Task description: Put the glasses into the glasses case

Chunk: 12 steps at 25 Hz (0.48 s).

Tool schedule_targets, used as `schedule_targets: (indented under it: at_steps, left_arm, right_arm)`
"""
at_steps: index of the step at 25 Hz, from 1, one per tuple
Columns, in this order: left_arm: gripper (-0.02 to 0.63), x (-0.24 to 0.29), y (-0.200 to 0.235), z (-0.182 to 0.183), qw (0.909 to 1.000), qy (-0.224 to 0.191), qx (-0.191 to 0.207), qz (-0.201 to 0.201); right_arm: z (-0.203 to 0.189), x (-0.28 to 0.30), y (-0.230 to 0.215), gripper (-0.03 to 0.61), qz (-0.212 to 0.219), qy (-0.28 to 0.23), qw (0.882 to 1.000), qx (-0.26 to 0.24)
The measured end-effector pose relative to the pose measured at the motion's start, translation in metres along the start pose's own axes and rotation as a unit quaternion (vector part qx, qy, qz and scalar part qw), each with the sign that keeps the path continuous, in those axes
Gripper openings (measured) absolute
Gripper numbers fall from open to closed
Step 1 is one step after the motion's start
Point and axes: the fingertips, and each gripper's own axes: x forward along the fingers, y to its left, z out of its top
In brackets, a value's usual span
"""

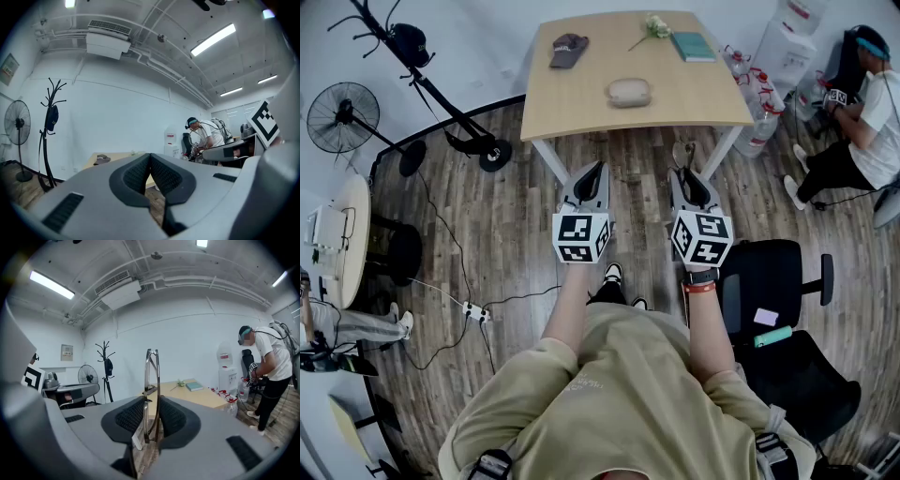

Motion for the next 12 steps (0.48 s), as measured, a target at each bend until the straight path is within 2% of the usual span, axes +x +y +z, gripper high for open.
schedule_targets:
  at_steps: [7,12]
  left_arm:
    - [0.023,0.020,0.000,-0.014,0.9999,0.012,0.005,-0.004]
    - [0.023,0.068,0.014,-0.023,0.9997,0.020,0.006,-0.013]
  right_arm:
    - [-0.002,0.018,-0.009,0.110,0.010,-0.004,1.000,0.003]
    - [-0.003,0.062,-0.020,0.114,0.012,0.006,1.000,0.020]
